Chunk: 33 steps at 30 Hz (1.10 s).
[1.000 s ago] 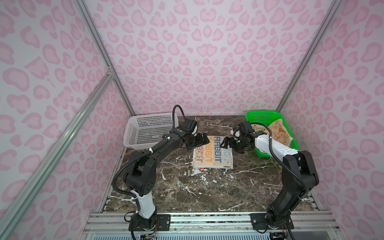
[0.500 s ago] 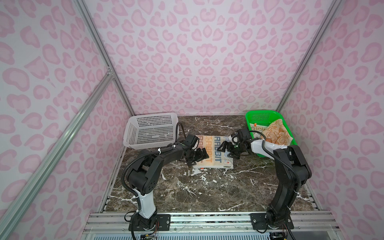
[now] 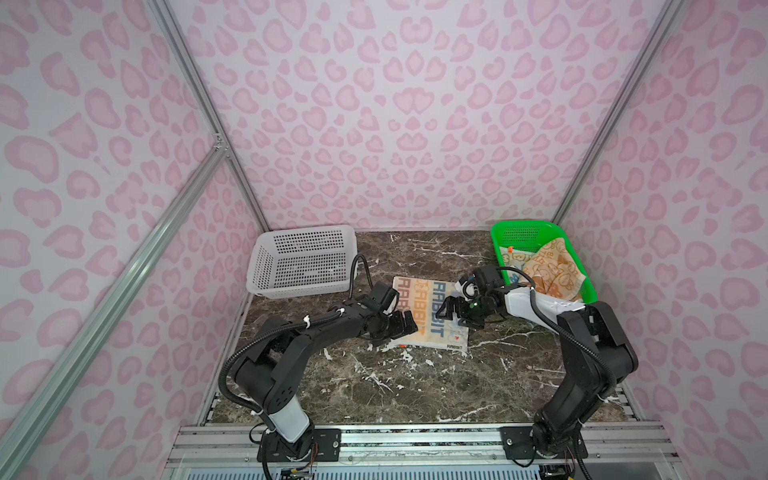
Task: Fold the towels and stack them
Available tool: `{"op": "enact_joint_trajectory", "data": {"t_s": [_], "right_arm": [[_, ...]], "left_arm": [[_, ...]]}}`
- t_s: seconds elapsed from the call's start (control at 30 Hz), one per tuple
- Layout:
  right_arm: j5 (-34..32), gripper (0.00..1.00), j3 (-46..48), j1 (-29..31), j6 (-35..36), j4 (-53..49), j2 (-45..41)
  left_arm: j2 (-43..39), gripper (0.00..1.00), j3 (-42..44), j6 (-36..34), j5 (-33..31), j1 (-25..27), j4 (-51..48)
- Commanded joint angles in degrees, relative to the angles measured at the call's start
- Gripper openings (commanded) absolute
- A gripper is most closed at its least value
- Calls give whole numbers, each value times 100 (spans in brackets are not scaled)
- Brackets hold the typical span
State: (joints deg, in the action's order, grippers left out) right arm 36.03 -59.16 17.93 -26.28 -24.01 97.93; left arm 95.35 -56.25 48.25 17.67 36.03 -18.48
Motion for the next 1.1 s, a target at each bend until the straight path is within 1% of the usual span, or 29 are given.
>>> {"op": "enact_joint_trajectory", "data": {"t_s": [0.0, 0.07, 0.13, 0.3, 0.4, 0.47, 0.57, 0.67, 0.8, 0.93, 1.07], "right_arm": [[-49, 98, -443, -73, 45, -510, -201], [-33, 98, -757, -187, -73, -472, -125], [-12, 98, -1059, -293, -204, -359, 97], [147, 98, -1918, -486, -477, -43, 960], [255, 98, -2276, -617, -613, 144, 1467], [352, 98, -2441, -684, -681, 217, 1759], [388, 98, -2641, -717, -665, 222, 2135], [345, 98, -2853, -755, -582, 174, 2370], [326, 98, -2998, -809, -409, -5, 2593], [261, 98, -3220, -818, -145, -310, 2797], [220, 98, -3305, -788, -57, -438, 2916]], "left_arm": [[-183, 98, -546, -263, -180, -117, -503], [-160, 98, -915, -231, 193, -302, -372], [-14, 98, -1412, -261, 257, -420, -366], [1011, 98, -2930, -314, 598, -670, -382], [1680, 98, -3580, -150, 911, -810, -233], [2063, 98, -3989, -192, 822, -808, -326], [2553, 98, -4321, -182, 772, -808, -353], [2900, 98, -4356, -158, 687, -808, -301], [3079, 98, -4036, -200, 567, -808, -170], [2966, 98, -3531, -299, 416, -797, -60], [2679, 98, -2865, -304, 263, -725, 97]]}}
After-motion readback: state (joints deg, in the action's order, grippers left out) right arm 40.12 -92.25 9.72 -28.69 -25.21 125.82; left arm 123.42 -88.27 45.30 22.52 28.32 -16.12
